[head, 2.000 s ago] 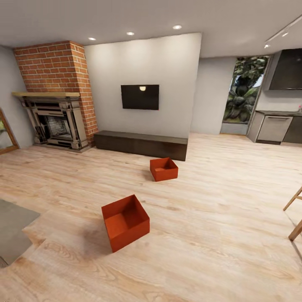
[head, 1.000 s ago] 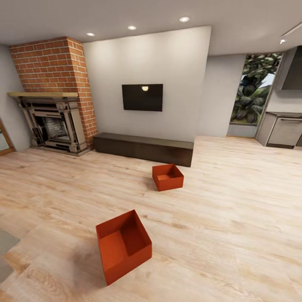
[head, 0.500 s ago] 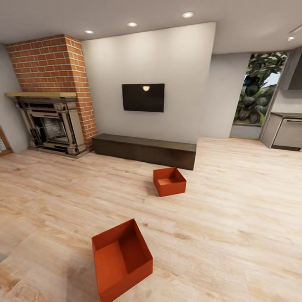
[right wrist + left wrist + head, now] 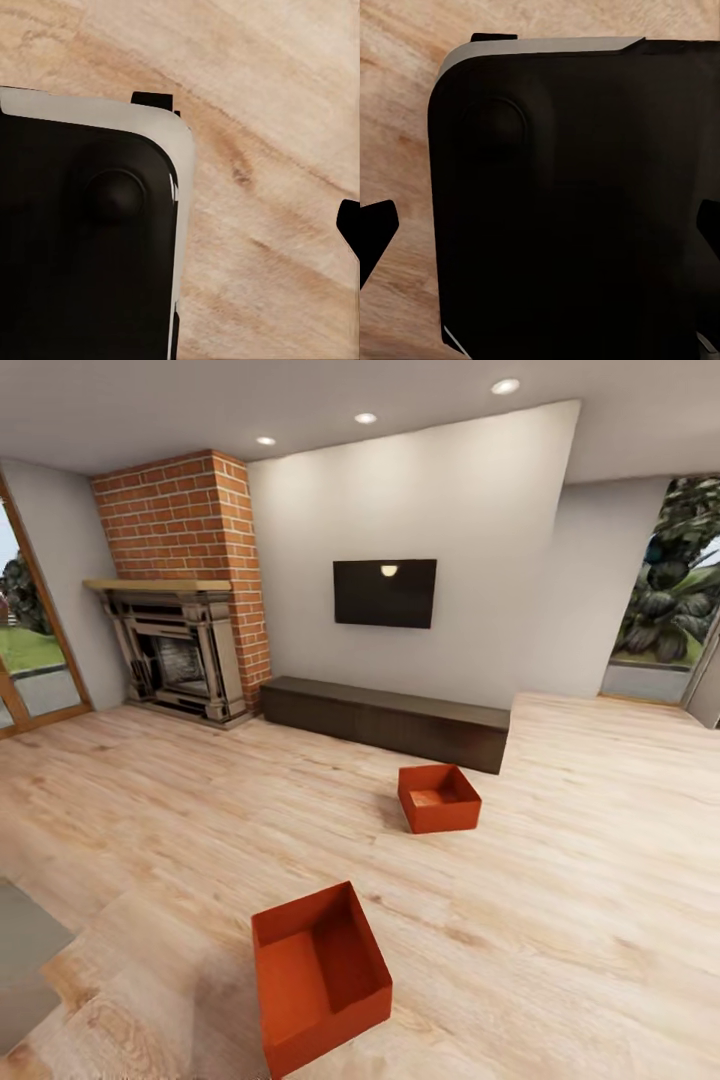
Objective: Move the two storage containers from the living room to the garage. In the garage, place one container on the floor and stack the other container on top of it (either order is fine).
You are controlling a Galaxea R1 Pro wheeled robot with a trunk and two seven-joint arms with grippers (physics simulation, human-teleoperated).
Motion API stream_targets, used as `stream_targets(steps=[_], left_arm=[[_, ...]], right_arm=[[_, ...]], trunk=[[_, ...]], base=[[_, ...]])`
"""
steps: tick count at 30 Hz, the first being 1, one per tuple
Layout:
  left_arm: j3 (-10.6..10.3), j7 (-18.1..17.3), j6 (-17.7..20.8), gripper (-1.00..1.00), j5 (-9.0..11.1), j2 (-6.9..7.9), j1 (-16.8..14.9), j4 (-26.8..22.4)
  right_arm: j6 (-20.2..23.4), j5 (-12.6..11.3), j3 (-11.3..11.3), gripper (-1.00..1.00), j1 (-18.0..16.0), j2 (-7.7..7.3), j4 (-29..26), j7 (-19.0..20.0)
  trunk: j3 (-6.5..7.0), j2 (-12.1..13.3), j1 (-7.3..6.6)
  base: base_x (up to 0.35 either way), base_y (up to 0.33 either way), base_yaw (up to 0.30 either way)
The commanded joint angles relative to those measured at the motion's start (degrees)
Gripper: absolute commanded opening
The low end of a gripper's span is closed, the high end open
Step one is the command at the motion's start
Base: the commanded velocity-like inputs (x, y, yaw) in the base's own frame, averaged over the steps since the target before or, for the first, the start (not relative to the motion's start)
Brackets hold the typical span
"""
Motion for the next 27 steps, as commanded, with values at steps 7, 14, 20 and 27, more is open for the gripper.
stream_targets(steps=[7, 14, 20, 27], left_arm=[[-0.2, -0.3, -0.2, 1.0, 0.0, -0.04, 0.0, 0.0], [-0.2, -0.3, -0.2, 1.0, -0.2, -0.09, 0.0, 0.0], [-0.2, -0.3, -0.2, 1.0, -0.1, -0.02, 0.0, 0.0], [0.1, -0.3, -0.2, 1.0, 0.1, -0.01, 0.0, 0.0]], right_arm=[[-0.2, -0.6, 0.4, 1.0, 0.0, 0.03, 0.1, 0.3], [-0.2, -0.6, 0.4, 1.0, 0.0, -0.01, 0.1, 0.3], [-0.2, -0.6, 0.4, 1.0, 0.0, 0.0, 0.1, 0.3], [-0.3, -0.6, 0.4, 1.0, 0.0, -0.01, 0.1, 0.3]], trunk=[[-0.05, 0.0, 0.01], [-0.05, 0.0, 0.01], [-0.05, 0.0, 0.01], [-0.05, 0.0, 0.01]], base=[[0.2, -0.135, 0.23], [0.245, -0.172, 0.202], [0.241, -0.167, 0.172], [0.073, -0.042, 0.024]])
